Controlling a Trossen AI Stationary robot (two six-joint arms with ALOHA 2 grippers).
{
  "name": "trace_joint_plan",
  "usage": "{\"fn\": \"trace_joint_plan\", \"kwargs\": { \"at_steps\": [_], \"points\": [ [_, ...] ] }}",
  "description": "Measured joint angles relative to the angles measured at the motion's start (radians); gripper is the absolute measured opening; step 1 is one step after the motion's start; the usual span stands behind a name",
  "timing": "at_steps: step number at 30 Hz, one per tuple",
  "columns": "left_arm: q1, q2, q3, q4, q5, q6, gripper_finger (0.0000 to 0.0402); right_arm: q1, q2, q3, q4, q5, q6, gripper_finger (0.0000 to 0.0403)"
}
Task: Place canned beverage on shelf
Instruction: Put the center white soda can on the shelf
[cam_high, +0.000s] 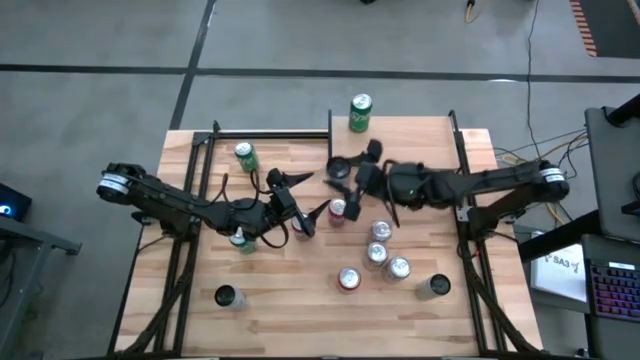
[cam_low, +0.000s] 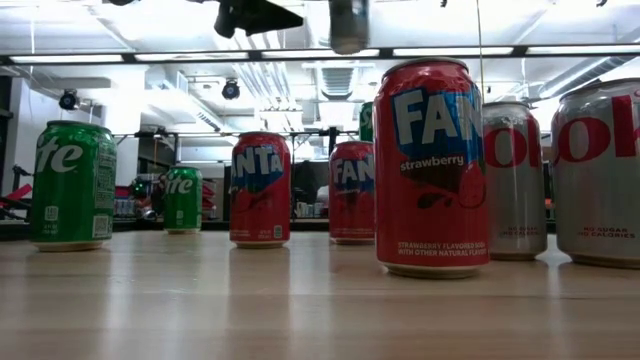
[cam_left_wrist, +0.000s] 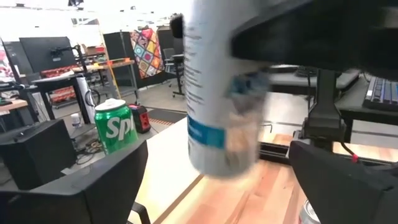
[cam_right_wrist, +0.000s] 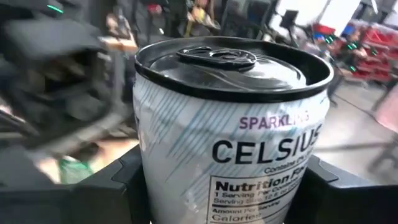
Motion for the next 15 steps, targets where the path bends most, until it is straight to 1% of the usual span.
{"fn": "trace_joint_plan", "kwargs": {
  "at_steps": [2,5,9,13,15],
  "points": [
    [0.000,-0.001,0.000,-0.002,0.001,0.006,0.0367,-0.037,-0.039,-0.001,-0.064,-0.014,0.010,0.0233],
    [0.000,-0.004,0.000,-0.007,0.007,0.009,0.0359,-0.112,-0.102,-0.021,-0.139,-0.073,0.033,0.0233],
    [0.000,-0.019,0.000,-0.018,0.053,0.015,0.0348,-0.233,-0.173,-0.084,-0.168,-0.266,0.046,0.0233],
    [0.000,-0.069,0.000,-0.075,0.171,0.013,0.0332,-0.357,-0.233,-0.164,-0.165,-0.466,0.051,0.0233],
    [0.000,-0.107,0.000,-0.113,0.225,0.013,0.0321,-0.416,-0.257,-0.206,-0.157,-0.520,0.067,0.0233]
  ]
}}
